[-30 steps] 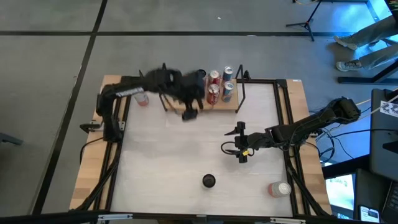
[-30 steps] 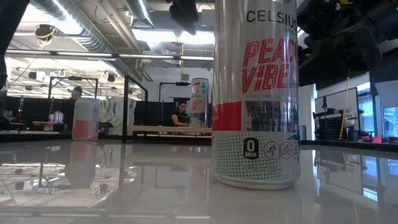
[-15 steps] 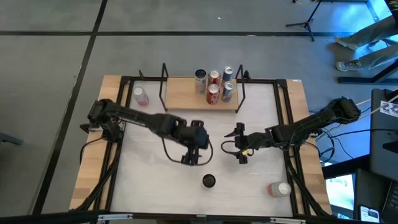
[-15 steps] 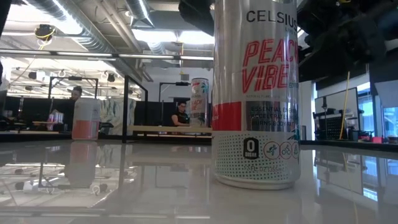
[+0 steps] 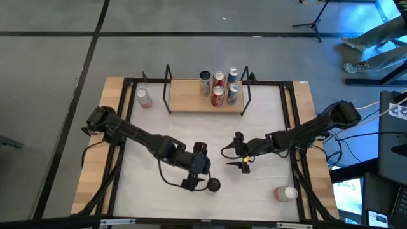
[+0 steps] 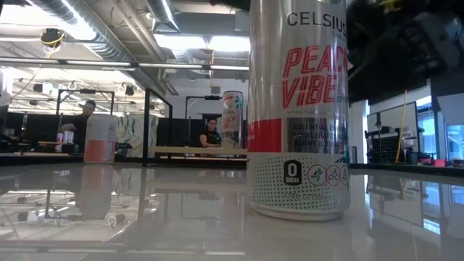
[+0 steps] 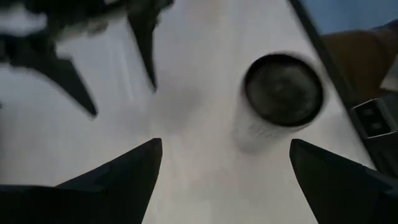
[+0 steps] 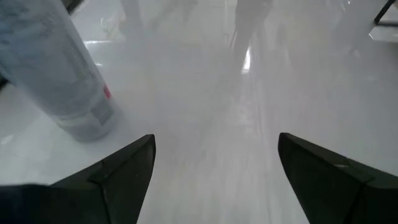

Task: Place canned beverage on shelf
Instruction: Put the black soda can on the shelf

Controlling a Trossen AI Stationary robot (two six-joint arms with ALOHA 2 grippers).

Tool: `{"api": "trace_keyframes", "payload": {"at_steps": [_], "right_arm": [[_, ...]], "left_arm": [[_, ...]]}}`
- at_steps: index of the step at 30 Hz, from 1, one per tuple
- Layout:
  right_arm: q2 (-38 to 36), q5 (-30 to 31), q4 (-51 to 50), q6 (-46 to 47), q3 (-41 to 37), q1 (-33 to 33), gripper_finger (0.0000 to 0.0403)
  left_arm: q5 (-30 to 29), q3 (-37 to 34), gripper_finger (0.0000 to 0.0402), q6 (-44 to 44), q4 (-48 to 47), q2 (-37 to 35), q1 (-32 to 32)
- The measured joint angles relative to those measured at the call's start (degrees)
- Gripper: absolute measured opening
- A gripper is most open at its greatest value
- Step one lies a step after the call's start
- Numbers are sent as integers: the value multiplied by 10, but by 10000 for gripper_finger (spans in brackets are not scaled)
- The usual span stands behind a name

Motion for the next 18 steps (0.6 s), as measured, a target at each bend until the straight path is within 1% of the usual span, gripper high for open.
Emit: {"api": "trace_keyframes", "payload": {"at_steps": [4, 9, 15, 18], "right_arm": [[29, 1, 27, 0, 0, 0, 337], [41, 1, 47, 14, 0, 0, 337], [41, 1, 56, 44, 0, 0, 337], [41, 2, 56, 55, 0, 0, 337]], "left_arm": [[28, 0, 343, 17, 33, 0, -8], [59, -1, 343, 30, 81, 0, -10], [70, -49, 343, 39, 165, 2, -8], [107, -72, 343, 29, 202, 3, -7]]}}
